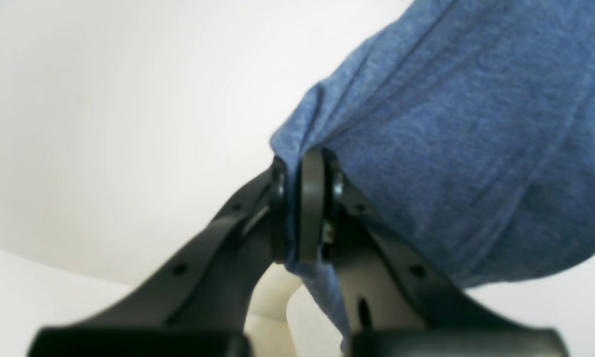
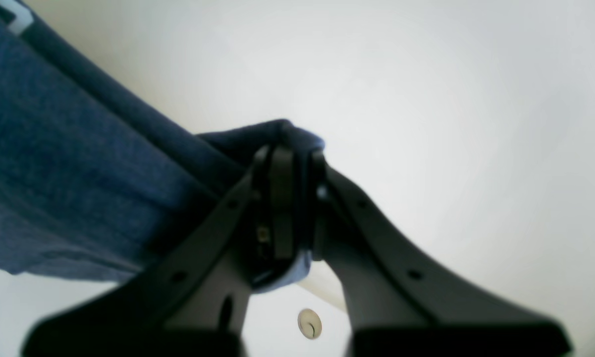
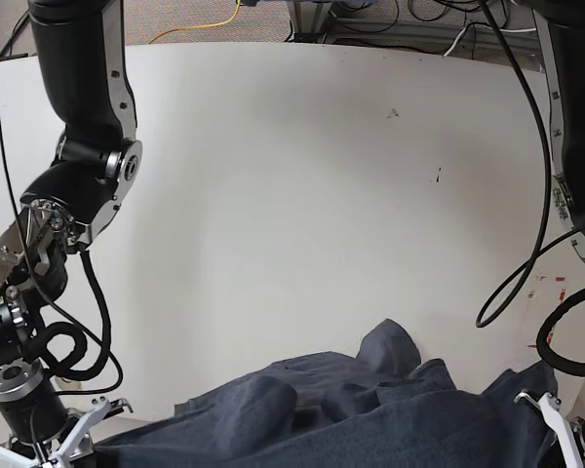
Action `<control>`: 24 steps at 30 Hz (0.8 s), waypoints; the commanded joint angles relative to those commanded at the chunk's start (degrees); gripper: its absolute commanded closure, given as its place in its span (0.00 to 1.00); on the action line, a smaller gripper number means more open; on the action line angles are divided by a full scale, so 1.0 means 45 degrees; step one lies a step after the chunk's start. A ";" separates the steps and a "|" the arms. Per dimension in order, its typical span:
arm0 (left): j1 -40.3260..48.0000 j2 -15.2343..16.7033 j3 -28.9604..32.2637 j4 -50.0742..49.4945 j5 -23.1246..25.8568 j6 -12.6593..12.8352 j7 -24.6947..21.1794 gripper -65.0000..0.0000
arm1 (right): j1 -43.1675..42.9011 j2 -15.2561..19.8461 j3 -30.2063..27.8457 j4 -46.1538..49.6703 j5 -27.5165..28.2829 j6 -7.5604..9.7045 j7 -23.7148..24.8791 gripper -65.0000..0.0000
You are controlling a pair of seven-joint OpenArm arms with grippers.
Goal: Layout the t-shirt on the table in an organized manner, then fold the t-shirt properly
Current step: 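Lift the navy t-shirt with both grippers and stretch it between them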
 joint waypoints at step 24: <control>1.0237 0.0742 -0.1875 0.0137 -0.0059 0.0000 0.0713 0.97 | -0.8537 -0.0078 0.2129 0.1758 0.0078 0.0000 -0.0156 0.94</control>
